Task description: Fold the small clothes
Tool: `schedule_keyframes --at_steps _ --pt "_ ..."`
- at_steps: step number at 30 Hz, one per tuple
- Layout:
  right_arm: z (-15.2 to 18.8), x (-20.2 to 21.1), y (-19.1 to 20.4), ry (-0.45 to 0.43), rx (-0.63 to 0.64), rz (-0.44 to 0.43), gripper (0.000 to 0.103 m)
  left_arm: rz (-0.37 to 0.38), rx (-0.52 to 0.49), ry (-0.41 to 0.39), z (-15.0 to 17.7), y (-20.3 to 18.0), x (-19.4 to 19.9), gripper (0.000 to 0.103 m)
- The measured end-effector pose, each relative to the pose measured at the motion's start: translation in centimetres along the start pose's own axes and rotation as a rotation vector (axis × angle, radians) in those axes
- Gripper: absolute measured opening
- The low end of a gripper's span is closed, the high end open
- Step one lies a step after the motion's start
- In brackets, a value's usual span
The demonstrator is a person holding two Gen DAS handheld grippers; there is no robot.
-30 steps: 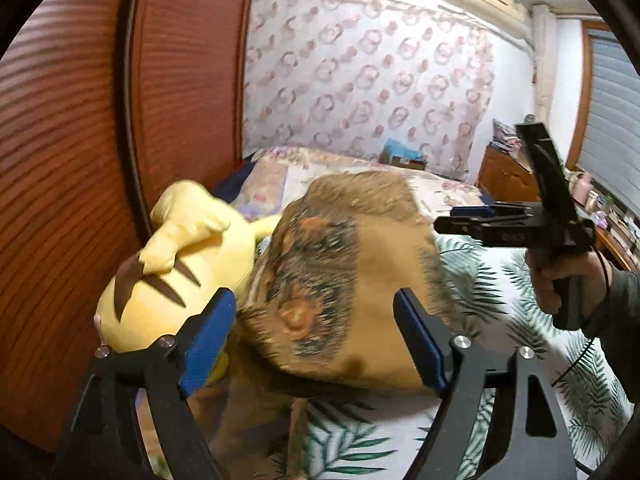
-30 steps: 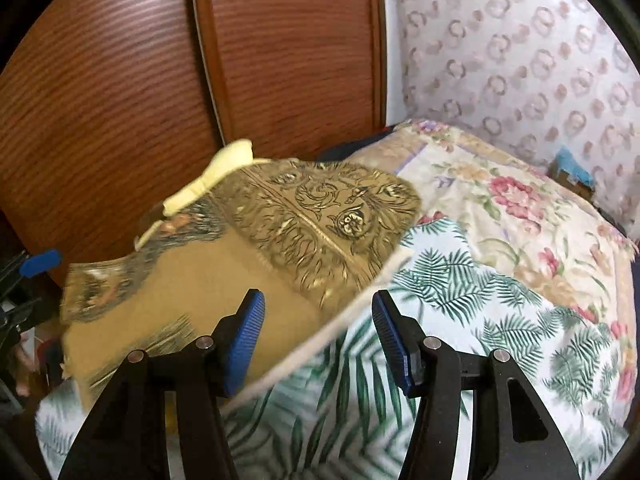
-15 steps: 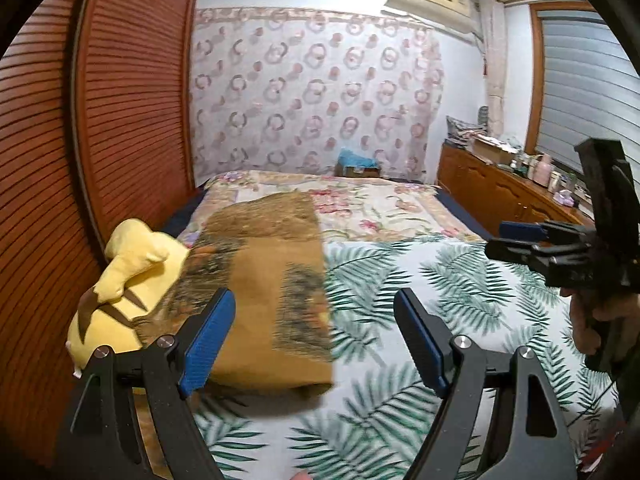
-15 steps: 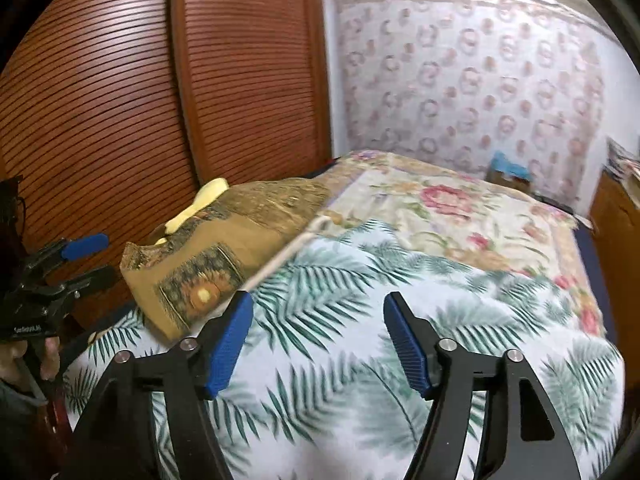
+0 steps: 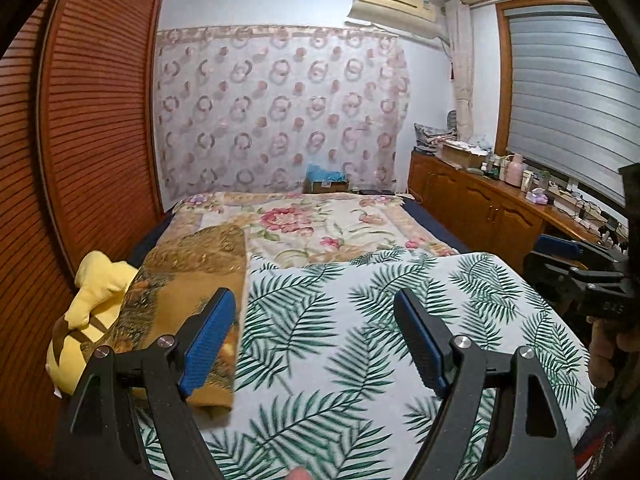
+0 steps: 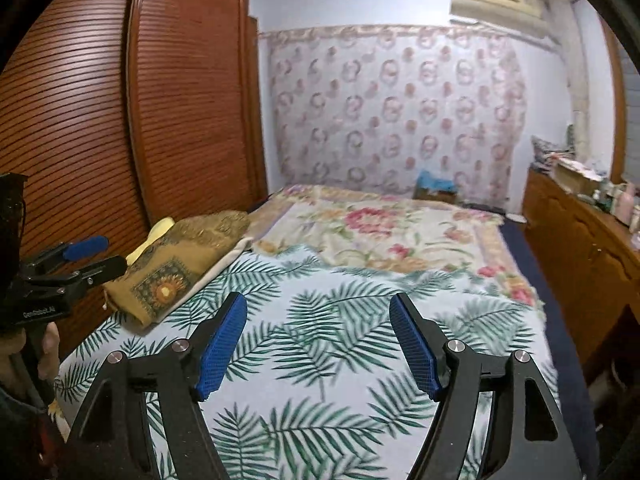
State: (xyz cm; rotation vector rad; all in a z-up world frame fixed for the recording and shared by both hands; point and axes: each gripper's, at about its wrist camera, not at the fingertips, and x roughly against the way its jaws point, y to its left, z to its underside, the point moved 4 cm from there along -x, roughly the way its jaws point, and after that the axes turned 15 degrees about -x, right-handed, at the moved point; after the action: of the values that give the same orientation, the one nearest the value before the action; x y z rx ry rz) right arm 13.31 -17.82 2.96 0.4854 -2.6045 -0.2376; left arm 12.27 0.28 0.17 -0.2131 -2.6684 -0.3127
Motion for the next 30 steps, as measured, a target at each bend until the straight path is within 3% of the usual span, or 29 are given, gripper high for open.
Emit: schedule_keyframes --at_steps 13,30 --pt "3.0 1.4 0.7 -0.112 -0.071 0.074 0.075 -0.003 -0.021 -0.038 -2.7 -2.9 1.1 0.082" --pt "4.2 1.3 1.4 -0.119 -0.082 0.093 0.075 0.009 -0.013 -0.032 -2.7 -3.3 1.0 0.082"
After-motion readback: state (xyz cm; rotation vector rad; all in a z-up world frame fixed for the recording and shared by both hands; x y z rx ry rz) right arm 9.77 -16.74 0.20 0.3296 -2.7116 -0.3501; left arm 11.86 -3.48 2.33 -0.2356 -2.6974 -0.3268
